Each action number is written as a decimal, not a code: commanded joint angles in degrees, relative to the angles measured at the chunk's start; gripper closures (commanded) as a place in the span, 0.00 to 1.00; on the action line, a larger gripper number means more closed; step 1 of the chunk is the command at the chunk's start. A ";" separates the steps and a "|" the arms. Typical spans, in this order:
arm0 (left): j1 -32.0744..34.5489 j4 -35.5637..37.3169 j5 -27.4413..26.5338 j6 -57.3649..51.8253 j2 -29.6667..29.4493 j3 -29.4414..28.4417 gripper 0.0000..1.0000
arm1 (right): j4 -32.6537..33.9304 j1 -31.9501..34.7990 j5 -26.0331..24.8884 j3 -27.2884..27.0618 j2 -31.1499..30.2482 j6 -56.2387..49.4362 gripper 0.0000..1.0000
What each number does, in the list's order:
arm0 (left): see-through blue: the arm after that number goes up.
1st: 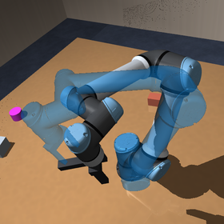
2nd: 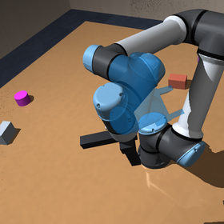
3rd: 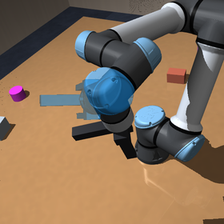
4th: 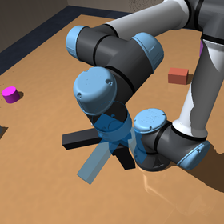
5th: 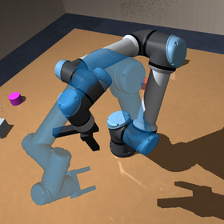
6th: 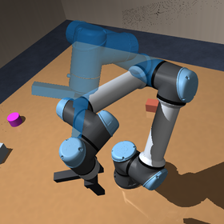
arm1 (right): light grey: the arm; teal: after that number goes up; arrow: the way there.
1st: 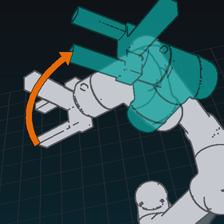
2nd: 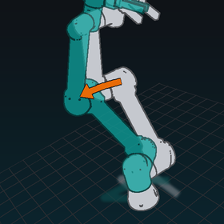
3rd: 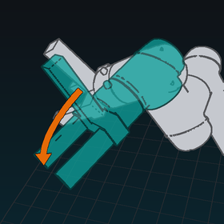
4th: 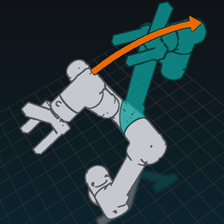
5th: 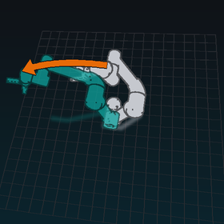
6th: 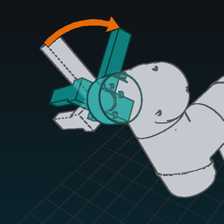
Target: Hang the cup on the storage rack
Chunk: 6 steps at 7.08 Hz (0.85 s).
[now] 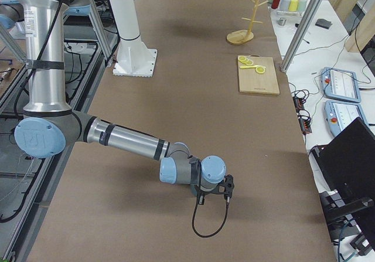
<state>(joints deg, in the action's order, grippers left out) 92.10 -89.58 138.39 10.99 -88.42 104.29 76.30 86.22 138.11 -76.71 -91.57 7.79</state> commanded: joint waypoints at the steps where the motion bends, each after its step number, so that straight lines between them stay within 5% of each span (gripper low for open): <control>1: -0.08 -0.07 0.03 0.00 0.00 0.82 0.02 | 0.25 0.00 0.49 -5.26 0.25 0.21 1.00; 4: -0.08 -0.16 0.12 0.00 0.00 1.53 0.02 | 0.16 -5.34 2.60 -17.29 0.42 1.95 1.00; 6: -0.08 -0.33 0.12 0.00 -0.09 1.53 0.02 | 0.16 -14.63 1.55 -24.08 3.82 11.40 1.00</control>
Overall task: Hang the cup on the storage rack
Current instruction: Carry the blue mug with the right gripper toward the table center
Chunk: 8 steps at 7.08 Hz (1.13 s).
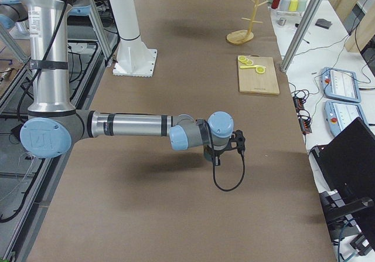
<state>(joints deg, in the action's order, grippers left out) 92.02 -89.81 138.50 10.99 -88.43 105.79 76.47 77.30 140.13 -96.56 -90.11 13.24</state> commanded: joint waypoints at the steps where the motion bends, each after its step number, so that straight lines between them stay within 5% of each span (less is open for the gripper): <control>1: 0.00 -0.10 0.01 -0.09 -0.16 -0.06 0.02 | 0.00 -9.32 -1.17 -5.64 6.49 12.79 1.00; 5: 0.00 0.07 1.06 -0.09 -0.16 -0.15 0.02 | 0.61 -30.31 -15.38 -6.97 22.67 34.79 1.00; 8: 0.00 0.07 1.07 -0.09 -0.16 -0.06 0.02 | 0.88 -39.38 -22.32 -6.44 27.88 41.33 1.00</control>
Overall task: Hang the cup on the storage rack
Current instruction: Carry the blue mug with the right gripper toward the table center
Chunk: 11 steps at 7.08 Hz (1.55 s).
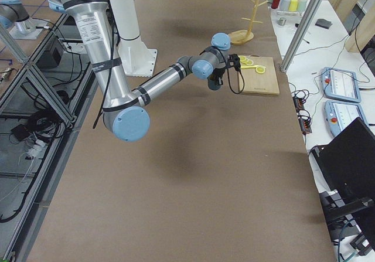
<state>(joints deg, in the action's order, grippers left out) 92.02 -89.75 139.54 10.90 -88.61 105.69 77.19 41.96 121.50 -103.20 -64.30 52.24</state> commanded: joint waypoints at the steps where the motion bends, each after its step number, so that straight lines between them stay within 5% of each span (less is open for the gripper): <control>1: 0.00 0.01 0.03 0.09 0.02 -0.05 0.02 | 0.07 -6.08 -4.68 0.37 2.51 2.34 1.00; 6: 0.00 0.01 0.03 0.09 0.11 -0.05 0.02 | 1.91 -13.38 -13.38 3.45 8.56 5.41 1.00; 10: 0.00 0.01 0.11 0.09 0.11 -0.05 0.02 | 1.47 -15.06 -15.15 6.43 11.21 7.17 1.00; 11: 0.00 0.01 0.11 0.09 0.11 -0.05 0.02 | 1.65 -15.06 -15.24 6.52 11.65 7.52 0.60</control>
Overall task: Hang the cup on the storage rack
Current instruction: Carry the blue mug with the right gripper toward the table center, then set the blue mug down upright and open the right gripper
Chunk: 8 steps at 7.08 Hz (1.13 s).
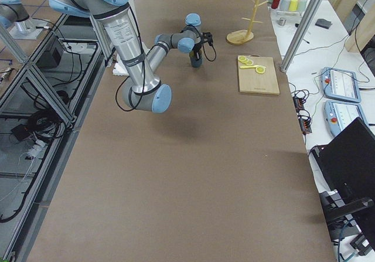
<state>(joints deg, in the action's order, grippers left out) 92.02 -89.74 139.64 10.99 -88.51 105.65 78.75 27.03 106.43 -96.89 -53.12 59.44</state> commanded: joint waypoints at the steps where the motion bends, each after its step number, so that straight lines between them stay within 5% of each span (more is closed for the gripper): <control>1: 0.00 0.00 0.02 0.00 0.00 0.00 0.02 | 0.17 -0.13 -0.09 1.69 1.78 3.63 0.32; 2: 0.00 -0.09 0.02 0.00 0.00 0.00 0.02 | 0.08 -0.13 -0.08 2.57 3.01 3.83 0.23; 3: 0.00 -0.18 0.02 0.00 0.00 0.00 0.02 | -0.09 -0.13 0.00 2.32 3.37 3.84 0.00; 5: -0.17 -2.00 6.74 -0.35 -0.09 -0.26 0.02 | 0.25 3.27 3.32 -0.39 2.77 3.75 0.00; 8: -6.39 -23.99 8.64 8.83 -1.57 -2.97 0.03 | 0.61 13.46 12.56 -9.25 -8.08 2.52 0.00</control>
<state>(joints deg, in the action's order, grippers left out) 88.70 -103.51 148.06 15.34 -89.03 104.54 79.17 36.75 116.32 -101.81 -55.40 62.63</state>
